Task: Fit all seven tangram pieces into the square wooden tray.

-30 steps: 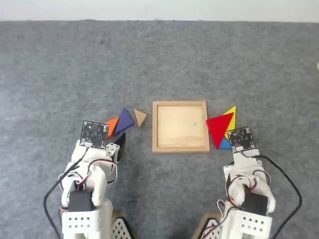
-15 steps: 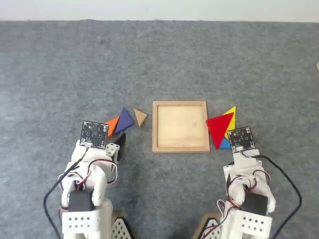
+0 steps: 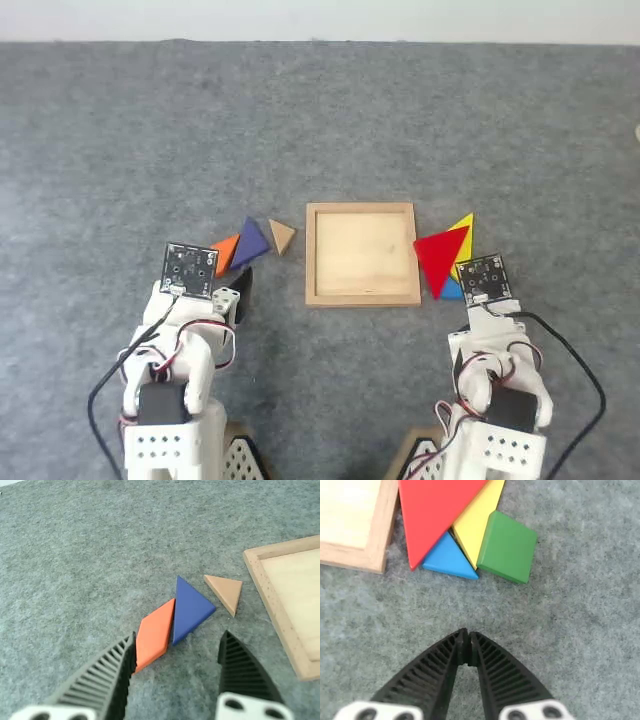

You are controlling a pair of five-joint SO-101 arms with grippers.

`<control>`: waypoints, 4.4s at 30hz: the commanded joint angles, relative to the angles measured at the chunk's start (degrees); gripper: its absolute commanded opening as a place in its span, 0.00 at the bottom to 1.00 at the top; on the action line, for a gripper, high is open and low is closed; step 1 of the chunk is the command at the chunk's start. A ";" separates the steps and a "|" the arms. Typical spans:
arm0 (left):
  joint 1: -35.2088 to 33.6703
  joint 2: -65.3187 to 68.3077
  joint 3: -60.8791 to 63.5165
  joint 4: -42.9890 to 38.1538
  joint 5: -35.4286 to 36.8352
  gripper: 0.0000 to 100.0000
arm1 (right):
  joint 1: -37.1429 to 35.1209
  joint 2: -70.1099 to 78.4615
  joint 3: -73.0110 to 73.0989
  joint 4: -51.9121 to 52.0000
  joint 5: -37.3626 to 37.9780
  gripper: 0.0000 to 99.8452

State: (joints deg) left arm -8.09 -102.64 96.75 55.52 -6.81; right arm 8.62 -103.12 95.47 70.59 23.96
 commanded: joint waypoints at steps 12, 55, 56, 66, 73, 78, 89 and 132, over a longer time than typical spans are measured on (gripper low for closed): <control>-0.26 0.62 -0.22 -0.53 -0.53 0.25 | 0.31 -0.84 0.88 0.31 0.18 0.01; -0.35 0.62 -0.22 -0.53 -0.53 0.25 | -17.71 98.59 -68.48 -12.35 -27.16 0.14; -0.35 0.62 -0.22 -0.53 -0.53 0.25 | -17.27 97.63 -68.13 -12.35 -28.04 0.14; -0.35 0.62 -0.22 -0.53 -0.53 0.25 | -10.59 94.02 -61.89 -20.62 -32.62 0.24; -0.35 0.62 -0.22 -0.53 -0.53 0.25 | -8.40 96.04 -60.22 -24.92 -32.18 0.24; -0.35 0.62 -0.22 -0.53 -0.53 0.25 | -8.92 105.45 -62.77 -28.18 -30.15 0.24; -0.35 0.62 -0.22 -0.53 -0.53 0.25 | -16.57 109.76 -69.54 -26.95 -26.64 0.24; -0.35 0.62 -0.22 -0.53 -0.53 0.25 | -40.13 109.67 -70.07 -17.63 -3.34 0.24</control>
State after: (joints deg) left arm -8.09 -102.64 96.75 55.52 -6.81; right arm -31.56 6.42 27.34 51.78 17.54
